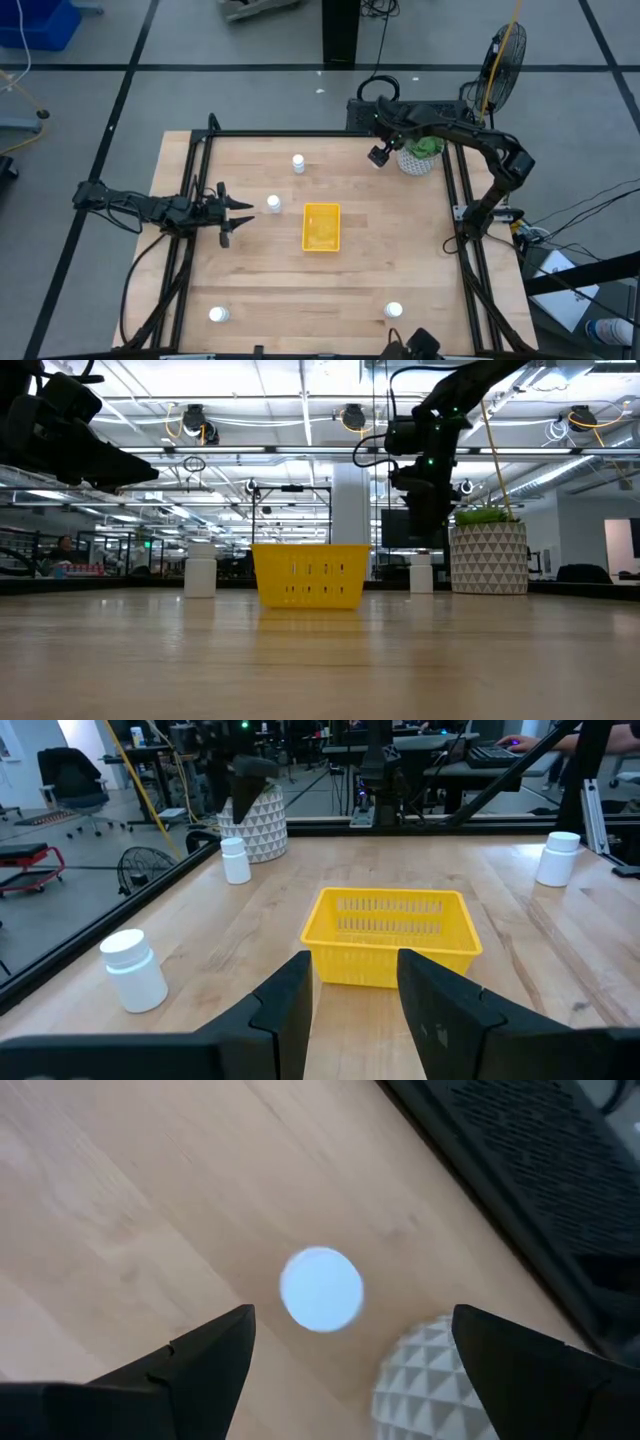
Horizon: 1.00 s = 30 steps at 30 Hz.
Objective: Pick and place pill bottles into a basket
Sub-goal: Put the white pill bottle into the yellow bin
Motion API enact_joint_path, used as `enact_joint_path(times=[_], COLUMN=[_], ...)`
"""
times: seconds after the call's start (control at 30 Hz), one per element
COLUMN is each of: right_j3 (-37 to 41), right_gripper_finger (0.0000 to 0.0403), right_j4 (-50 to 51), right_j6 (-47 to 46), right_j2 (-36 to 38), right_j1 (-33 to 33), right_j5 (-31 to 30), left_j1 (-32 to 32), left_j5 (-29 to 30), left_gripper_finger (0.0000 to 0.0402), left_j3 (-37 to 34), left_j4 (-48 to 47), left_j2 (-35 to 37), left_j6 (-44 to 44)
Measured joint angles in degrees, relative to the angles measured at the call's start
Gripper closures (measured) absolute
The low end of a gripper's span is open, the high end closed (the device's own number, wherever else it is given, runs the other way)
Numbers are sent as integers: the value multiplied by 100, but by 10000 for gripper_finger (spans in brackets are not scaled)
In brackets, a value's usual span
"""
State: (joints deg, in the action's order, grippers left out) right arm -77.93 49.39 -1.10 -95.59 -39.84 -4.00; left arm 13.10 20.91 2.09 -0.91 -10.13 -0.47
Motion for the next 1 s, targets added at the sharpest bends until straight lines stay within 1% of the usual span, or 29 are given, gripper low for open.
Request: enact_joint_path(times=[0.07, 0.13, 0.47, 0.6, 0.77, 1.0], right_j3=[0, 0, 0, 18, 173, 189], right_gripper_finger=[73, 73, 73, 73, 73, 73], right_j4=[-102, -182, -193, -110, -182, -339], right_j6=[-43, -43, -42, -101, -82, -23], right_j2=[0, 0, -9, -157, -380, -562], right_j1=[-29, -28, -23, -21, -15, -13], right_j5=[204, 279, 272, 268, 268, 261], left_j1=[0, 0, 0, 0, 0, 0], left_j5=[0, 0, 2, 2, 2, 2], left_gripper_finger=[249, 249, 249, 249, 249, 249], left_j3=[0, 0, 0, 0, 0, 0], left_j4=[2, 0, 0, 0, 0, 0], left_j2=[2, 2, 0, 2, 2, 1], left_j6=[0, 0, 0, 0, 0, 2])
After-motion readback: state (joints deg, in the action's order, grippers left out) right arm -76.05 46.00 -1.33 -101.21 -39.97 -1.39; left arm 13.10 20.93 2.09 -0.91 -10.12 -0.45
